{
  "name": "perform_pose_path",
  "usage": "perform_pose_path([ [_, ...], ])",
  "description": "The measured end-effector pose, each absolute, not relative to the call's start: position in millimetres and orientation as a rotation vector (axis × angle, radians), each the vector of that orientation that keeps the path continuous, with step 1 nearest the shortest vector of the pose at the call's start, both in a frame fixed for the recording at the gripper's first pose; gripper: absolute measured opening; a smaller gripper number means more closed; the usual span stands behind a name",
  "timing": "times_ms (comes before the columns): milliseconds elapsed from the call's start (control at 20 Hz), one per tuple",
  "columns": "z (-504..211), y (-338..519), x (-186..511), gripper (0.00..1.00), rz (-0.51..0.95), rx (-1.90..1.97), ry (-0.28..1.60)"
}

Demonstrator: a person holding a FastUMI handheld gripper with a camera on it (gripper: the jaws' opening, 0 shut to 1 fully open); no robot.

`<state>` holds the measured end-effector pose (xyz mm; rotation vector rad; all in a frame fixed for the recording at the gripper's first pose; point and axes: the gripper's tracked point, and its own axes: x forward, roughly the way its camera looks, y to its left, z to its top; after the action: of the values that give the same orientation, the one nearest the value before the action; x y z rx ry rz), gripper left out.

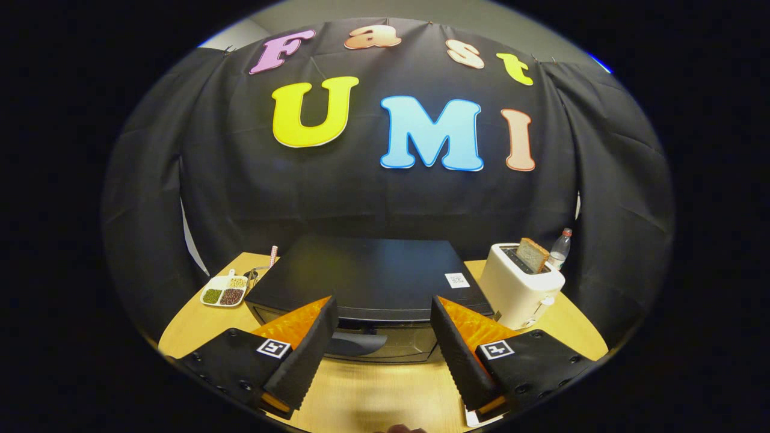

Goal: Open the toaster oven, put the food inside, and close the toaster oven door.

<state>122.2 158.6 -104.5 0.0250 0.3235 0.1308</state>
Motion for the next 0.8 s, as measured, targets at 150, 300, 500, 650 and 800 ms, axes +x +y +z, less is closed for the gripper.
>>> perform_pose_path([
  [150,-118,174,132,0.98,0.137,0.03,0.356],
  [300,-132,186,139,0.98,0.143,0.03,0.398],
  [500,-149,193,143,0.98,0.137,0.001,0.441],
  [650,-155,196,144,0.97,0.137,0.01,0.454],
  [800,-157,197,142,0.96,0.139,0.019,0.467],
])
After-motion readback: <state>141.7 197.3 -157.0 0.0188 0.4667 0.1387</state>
